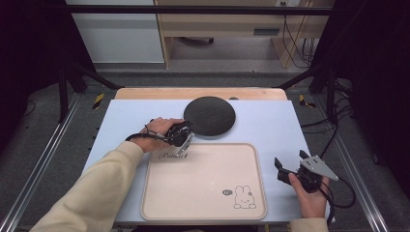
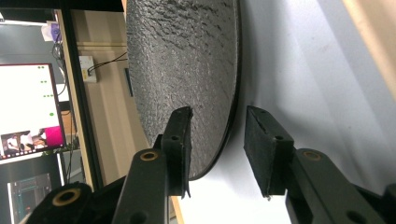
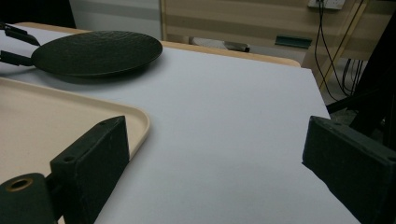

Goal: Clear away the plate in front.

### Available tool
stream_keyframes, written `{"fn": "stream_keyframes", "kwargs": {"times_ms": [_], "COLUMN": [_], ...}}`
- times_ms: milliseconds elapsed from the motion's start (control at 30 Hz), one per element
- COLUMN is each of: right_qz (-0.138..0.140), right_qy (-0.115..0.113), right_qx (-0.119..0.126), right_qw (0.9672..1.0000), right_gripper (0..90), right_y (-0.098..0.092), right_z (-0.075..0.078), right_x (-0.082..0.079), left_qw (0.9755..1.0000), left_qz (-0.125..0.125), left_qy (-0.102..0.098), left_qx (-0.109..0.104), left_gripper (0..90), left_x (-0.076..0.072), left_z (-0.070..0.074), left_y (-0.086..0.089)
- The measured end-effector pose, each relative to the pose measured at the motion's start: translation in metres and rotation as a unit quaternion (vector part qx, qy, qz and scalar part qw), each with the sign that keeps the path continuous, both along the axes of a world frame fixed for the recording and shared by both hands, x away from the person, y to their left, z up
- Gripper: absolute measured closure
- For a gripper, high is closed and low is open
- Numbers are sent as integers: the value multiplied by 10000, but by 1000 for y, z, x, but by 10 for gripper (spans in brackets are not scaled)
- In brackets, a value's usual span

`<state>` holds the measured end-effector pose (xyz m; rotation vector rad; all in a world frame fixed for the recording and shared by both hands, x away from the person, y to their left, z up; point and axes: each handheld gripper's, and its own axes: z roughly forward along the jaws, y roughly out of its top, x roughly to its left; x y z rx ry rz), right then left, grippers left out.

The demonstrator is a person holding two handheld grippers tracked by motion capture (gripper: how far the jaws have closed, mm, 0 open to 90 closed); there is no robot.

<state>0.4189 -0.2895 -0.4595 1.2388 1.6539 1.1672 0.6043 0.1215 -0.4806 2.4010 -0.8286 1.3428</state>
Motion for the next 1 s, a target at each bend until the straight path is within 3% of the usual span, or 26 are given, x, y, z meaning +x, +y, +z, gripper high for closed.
{"fn": "stream_keyframes", "kwargs": {"times_ms": [233, 367, 533, 567, 867, 900, 933, 967, 1000], "right_qz": [0, 4, 9, 11, -12, -11, -7, -15, -10], "right_qy": [26, 23, 29, 30, 57, 54, 49, 63, 61], "right_qx": [14, 14, -18, -25, -5, -14, -16, 20, 33], "right_qw": [10000, 10000, 10000, 10000, 10000, 10000, 10000, 10000, 10000], "right_gripper": [74, 75, 76, 77, 77, 77, 77, 77, 78], "right_y": [0, -1, -1, -1, -1, -1, -2, -1, -1], "right_z": [0, 0, -1, -1, -1, -2, -2, -1, -1], "right_x": [0, 0, 0, 0, 0, 0, 0, 0, 0], "left_qw": [9998, 10000, 9999, 9995, 9998, 9995, 9999, 9995, 9995], "left_qz": [-92, 18, -20, -109, -57, -142, -55, -122, -122], "left_qy": [-92, -46, -123, -183, -155, -243, -138, -254, -254], "left_qx": [129, -7, 112, 228, 96, 158, -3, 138, 138], "left_gripper": [660, 665, 674, 685, 714, 711, 702, 687, 688], "left_x": [1, 2, 5, 6, 6, 6, 6, 6, 6], "left_z": [-2, -5, -6, -5, -11, -10, -12, -10, -10], "left_y": [-7, -7, -7, -9, -14, -17, -17, -20, -20]}}
